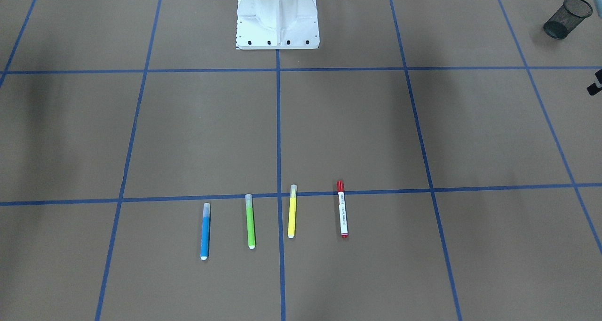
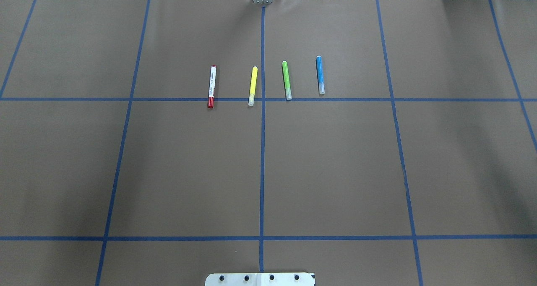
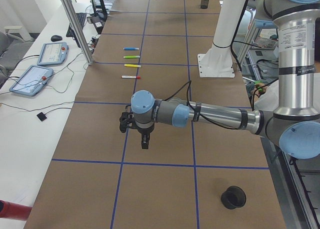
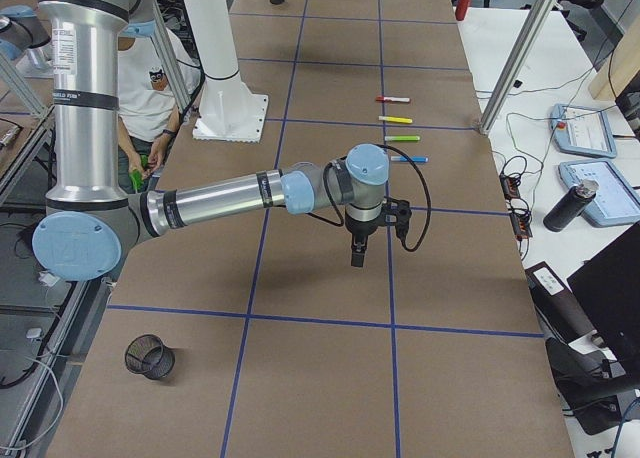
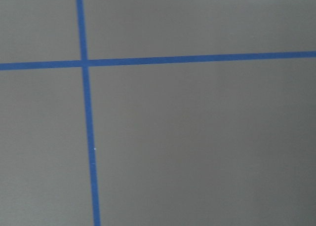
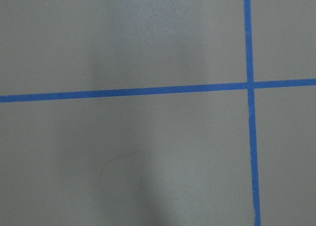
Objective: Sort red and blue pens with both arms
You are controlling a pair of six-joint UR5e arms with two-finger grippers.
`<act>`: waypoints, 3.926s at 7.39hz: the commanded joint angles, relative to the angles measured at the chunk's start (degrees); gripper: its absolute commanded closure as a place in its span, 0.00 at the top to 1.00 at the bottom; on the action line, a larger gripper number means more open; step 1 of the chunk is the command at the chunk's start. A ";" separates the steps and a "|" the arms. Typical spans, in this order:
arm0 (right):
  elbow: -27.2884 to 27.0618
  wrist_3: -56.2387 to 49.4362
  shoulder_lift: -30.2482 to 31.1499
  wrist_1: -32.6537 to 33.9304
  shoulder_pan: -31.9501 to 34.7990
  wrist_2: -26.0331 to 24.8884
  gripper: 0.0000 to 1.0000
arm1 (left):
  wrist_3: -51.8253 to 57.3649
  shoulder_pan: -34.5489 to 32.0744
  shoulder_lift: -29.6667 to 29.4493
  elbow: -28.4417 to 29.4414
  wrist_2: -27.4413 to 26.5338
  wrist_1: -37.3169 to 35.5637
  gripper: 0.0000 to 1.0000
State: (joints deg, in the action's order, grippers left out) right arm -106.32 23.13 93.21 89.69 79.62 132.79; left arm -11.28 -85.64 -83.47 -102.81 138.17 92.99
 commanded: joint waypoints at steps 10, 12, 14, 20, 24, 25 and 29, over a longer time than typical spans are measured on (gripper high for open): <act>0.24 0.69 0.31 -2.57 0.90 3.71 1.00 | -7.04 -1.02 -1.35 -2.74 1.48 0.79 0.99; 0.32 0.60 0.48 -6.80 -0.87 3.62 1.00 | -7.53 -0.76 -0.48 -3.19 1.31 2.96 0.99; 0.76 0.60 0.66 -6.72 -1.31 3.62 1.00 | -9.27 -0.58 0.93 -3.45 1.31 8.15 0.99; 2.52 0.60 0.31 -7.25 -2.44 3.10 1.00 | -11.83 2.76 0.15 -3.45 1.30 11.07 0.99; 2.69 0.69 0.48 -10.73 -3.51 3.53 1.00 | -25.83 13.27 -9.04 -3.54 -2.10 11.78 0.99; 2.78 0.60 0.57 -11.37 -3.51 2.92 1.00 | -29.29 17.92 -13.35 -3.37 -6.56 11.43 0.99; 3.22 0.69 0.39 -11.38 -3.51 2.56 1.00 | -30.65 32.51 -34.46 5.67 -10.89 -5.72 0.99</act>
State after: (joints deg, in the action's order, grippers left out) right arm -103.13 23.81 93.61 78.34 76.12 135.32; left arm -41.81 -58.28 -112.79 -99.72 129.16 90.38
